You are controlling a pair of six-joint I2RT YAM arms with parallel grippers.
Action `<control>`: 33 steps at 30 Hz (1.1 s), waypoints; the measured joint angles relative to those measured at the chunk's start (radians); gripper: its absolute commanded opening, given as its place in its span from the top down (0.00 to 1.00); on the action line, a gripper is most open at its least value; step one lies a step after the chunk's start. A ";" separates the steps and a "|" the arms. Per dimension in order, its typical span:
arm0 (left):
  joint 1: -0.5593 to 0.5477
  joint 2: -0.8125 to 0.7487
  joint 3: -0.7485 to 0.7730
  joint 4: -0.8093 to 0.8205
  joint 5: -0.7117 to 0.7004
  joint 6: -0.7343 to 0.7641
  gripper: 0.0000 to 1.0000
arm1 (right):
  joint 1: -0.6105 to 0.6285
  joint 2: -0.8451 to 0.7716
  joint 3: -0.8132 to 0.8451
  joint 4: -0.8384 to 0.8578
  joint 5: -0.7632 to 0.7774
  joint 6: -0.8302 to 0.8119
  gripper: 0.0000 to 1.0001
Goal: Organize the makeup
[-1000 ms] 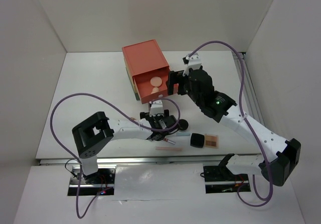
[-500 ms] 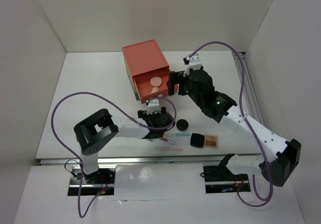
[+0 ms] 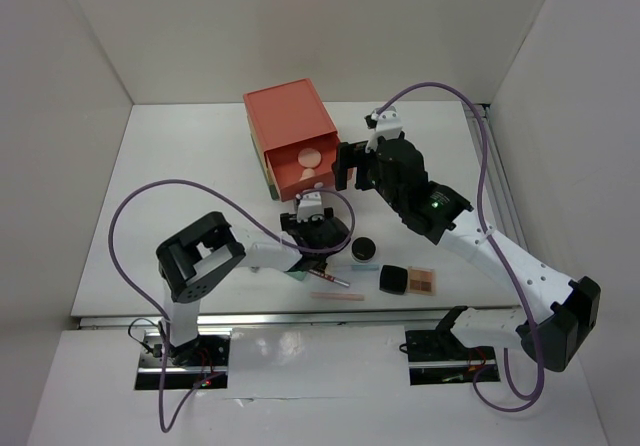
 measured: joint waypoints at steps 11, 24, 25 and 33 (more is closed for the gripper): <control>0.005 -0.014 -0.028 0.027 -0.007 0.001 0.52 | 0.000 -0.011 -0.013 0.000 0.008 0.000 0.00; -0.217 -0.251 -0.046 -0.154 -0.007 -0.014 0.67 | 0.000 -0.107 -0.060 0.002 0.008 0.004 0.00; -0.219 -0.285 -0.050 -0.154 -0.002 0.003 0.67 | 0.000 -0.115 -0.064 0.000 0.009 0.005 0.00; -0.230 -0.449 -0.014 -0.177 0.182 0.204 0.75 | 0.000 -0.167 -0.068 -0.001 0.050 0.023 0.00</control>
